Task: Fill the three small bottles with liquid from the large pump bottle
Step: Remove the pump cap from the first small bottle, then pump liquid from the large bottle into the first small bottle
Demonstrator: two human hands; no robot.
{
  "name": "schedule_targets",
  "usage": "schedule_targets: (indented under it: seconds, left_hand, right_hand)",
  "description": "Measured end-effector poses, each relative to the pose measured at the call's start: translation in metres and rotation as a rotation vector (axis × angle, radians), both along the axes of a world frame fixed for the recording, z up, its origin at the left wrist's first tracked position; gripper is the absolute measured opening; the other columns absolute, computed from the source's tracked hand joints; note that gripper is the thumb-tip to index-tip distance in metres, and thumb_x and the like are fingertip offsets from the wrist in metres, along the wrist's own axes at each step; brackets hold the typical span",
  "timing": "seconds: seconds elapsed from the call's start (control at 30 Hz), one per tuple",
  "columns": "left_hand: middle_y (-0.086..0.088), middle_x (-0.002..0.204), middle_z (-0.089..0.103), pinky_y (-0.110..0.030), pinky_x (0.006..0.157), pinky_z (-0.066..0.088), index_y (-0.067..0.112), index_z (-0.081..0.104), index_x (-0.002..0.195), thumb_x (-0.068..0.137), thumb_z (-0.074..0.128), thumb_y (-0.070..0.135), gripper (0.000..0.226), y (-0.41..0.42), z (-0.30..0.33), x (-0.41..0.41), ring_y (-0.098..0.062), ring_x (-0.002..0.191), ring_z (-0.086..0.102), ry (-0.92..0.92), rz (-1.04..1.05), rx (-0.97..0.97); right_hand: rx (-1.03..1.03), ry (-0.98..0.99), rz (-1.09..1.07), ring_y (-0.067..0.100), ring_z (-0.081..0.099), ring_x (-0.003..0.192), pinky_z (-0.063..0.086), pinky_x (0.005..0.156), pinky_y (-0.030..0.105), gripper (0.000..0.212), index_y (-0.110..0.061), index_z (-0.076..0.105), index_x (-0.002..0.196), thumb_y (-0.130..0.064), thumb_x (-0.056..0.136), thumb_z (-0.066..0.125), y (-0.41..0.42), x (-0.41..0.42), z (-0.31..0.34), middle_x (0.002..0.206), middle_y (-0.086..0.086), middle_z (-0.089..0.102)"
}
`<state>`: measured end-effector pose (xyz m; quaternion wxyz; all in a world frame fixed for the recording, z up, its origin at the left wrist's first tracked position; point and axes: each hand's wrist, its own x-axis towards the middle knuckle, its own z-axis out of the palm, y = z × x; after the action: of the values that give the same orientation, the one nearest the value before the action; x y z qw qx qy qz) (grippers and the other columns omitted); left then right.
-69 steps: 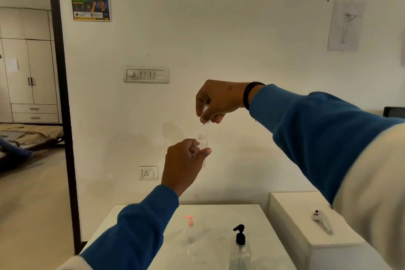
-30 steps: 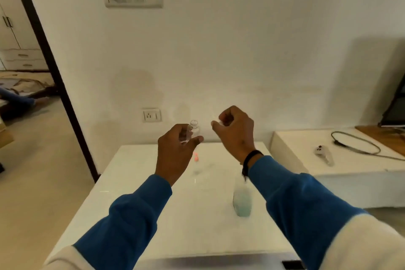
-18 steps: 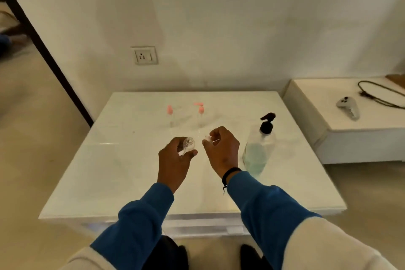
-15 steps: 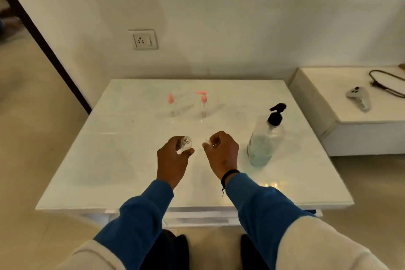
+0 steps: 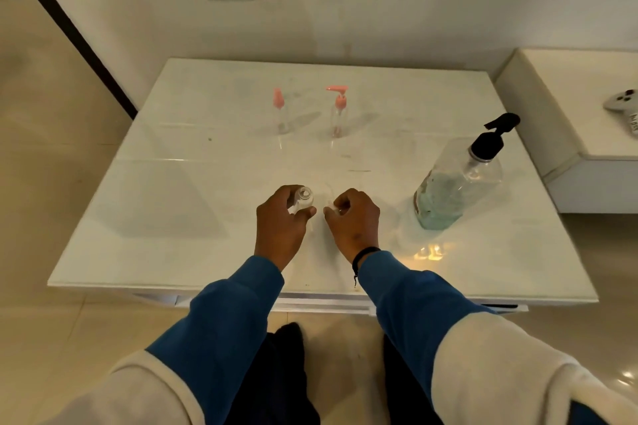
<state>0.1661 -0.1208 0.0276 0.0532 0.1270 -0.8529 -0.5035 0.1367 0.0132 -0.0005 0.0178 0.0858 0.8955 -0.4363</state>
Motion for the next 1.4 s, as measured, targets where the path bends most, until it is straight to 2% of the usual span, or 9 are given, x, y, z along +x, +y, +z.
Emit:
schedule_targets:
  seconds: [0.27,0.4,0.6,0.83,0.97,1.07,1.13,1.23,1.4]
  left_hand:
    - [0.003,0.112,0.066,0.0,0.077,0.036,0.014,0.065,0.119,0.085,0.079,0.014,0.037,0.002,0.004,0.005,-0.011,0.102,0.059,-0.02,-0.008,-0.003]
    - [0.005,0.112,0.067,-0.013,0.086,0.043,0.019,0.065,0.115,0.085,0.079,0.014,0.034,0.009,0.013,0.012,-0.013,0.105,0.061,-0.037,-0.006,0.072]
    - [0.008,0.104,0.067,0.001,0.066,0.041,0.028,0.061,0.106,0.085,0.078,0.013,0.032,0.029,0.051,0.024,-0.012,0.099,0.062,0.058,0.0,0.092]
    - [0.014,0.098,0.066,0.002,0.064,0.04,0.027,0.063,0.107,0.085,0.079,0.016,0.029,0.063,0.131,0.025,-0.007,0.095,0.062,0.234,-0.029,0.143]
    - [0.008,0.105,0.07,0.001,0.067,0.042,0.022,0.067,0.11,0.082,0.081,0.022,0.031,0.085,0.168,0.027,-0.01,0.099,0.064,0.342,-0.073,0.114]
    - [0.005,0.107,0.071,-0.008,0.079,0.047,0.018,0.069,0.112,0.08,0.083,0.028,0.036,0.103,0.187,0.032,-0.012,0.1,0.065,0.4,-0.119,0.088]
    - [0.004,0.105,0.072,-0.022,0.087,0.052,0.018,0.07,0.11,0.078,0.084,0.034,0.038,0.115,0.194,0.036,-0.015,0.098,0.066,0.425,-0.126,0.057]
    - [0.003,0.101,0.073,-0.031,0.089,0.056,0.018,0.071,0.109,0.073,0.086,0.04,0.045,0.129,0.198,0.037,-0.015,0.095,0.068,0.442,-0.117,0.016]
    - [0.004,0.095,0.072,-0.013,0.078,0.048,0.017,0.073,0.112,0.073,0.088,0.037,0.047,0.147,0.185,0.032,0.001,0.083,0.064,0.425,-0.125,0.01]
  right_hand:
    - [0.032,-0.048,0.009,0.016,0.056,0.088,0.045,0.078,0.025,0.019,-0.018,0.06,0.092,-0.027,0.089,0.076,-0.001,-0.004,0.004,0.099,0.001,0.06]
    - [0.031,-0.009,0.034,0.016,0.055,0.092,0.043,0.079,0.024,0.019,-0.017,0.06,0.093,-0.026,0.089,0.076,0.004,-0.006,0.024,0.104,0.002,0.06]
    - [0.002,0.121,0.039,0.015,0.055,0.087,0.042,0.076,0.024,0.015,-0.015,0.062,0.092,-0.022,0.089,0.075,0.024,-0.009,0.085,0.101,0.001,0.06]
    - [-0.096,0.323,-0.002,0.014,0.059,0.082,0.046,0.074,0.022,0.015,-0.019,0.061,0.085,-0.018,0.088,0.075,0.049,-0.002,0.175,0.09,0.0,0.066]
    - [-0.14,0.445,-0.06,0.018,0.064,0.082,0.054,0.077,0.028,0.011,-0.014,0.066,0.086,-0.017,0.088,0.076,0.076,0.011,0.228,0.086,0.001,0.069]
    - [-0.159,0.514,-0.087,0.015,0.063,0.075,0.054,0.072,0.025,0.012,-0.011,0.07,0.082,-0.018,0.09,0.075,0.102,0.024,0.258,0.077,-0.002,0.068]
    - [-0.15,0.54,-0.097,0.017,0.065,0.074,0.057,0.07,0.028,0.016,-0.009,0.071,0.08,-0.02,0.09,0.075,0.12,0.032,0.27,0.073,-0.002,0.068]
    - [-0.145,0.546,-0.133,0.017,0.065,0.073,0.057,0.069,0.03,0.017,-0.008,0.072,0.079,-0.021,0.09,0.076,0.146,0.039,0.276,0.073,-0.001,0.069]
    - [-0.15,0.509,-0.171,0.007,0.061,0.07,0.046,0.062,0.013,0.015,-0.012,0.071,0.078,-0.019,0.09,0.075,0.177,0.042,0.263,0.076,-0.003,0.069]
